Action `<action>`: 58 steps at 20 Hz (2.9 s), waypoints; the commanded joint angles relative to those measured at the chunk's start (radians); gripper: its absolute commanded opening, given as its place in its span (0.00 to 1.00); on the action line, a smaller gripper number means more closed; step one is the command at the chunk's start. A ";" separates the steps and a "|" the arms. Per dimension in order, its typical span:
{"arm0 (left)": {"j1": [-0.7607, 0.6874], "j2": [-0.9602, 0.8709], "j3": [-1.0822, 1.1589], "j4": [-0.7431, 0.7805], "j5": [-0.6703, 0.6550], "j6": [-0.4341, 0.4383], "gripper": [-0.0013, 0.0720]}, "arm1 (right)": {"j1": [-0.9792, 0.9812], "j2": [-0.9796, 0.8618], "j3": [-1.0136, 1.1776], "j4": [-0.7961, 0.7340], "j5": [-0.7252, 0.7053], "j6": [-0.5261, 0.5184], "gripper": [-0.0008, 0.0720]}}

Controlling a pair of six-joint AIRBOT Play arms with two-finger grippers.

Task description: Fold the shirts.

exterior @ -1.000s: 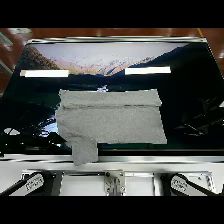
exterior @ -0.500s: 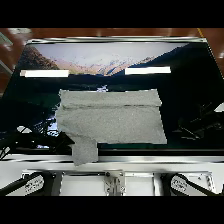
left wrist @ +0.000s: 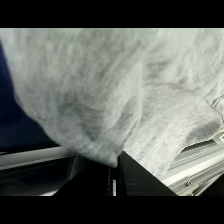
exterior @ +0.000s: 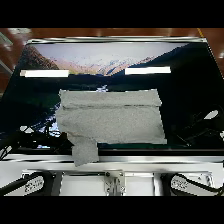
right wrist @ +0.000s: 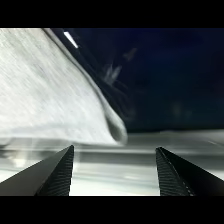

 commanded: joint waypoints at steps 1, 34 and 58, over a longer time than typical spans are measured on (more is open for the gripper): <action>0.000 0.006 0.001 0.000 -0.032 0.015 0.07 | 0.000 -0.069 -0.021 0.093 -0.042 -0.018 0.88; -0.022 -0.535 1.037 -0.005 -0.077 -0.040 0.07 | 0.321 -0.351 0.549 0.246 -0.502 0.119 0.09; -0.137 -0.599 1.082 -0.335 -0.335 -0.008 0.84 | 0.261 -0.505 0.559 0.510 -0.454 -0.002 0.44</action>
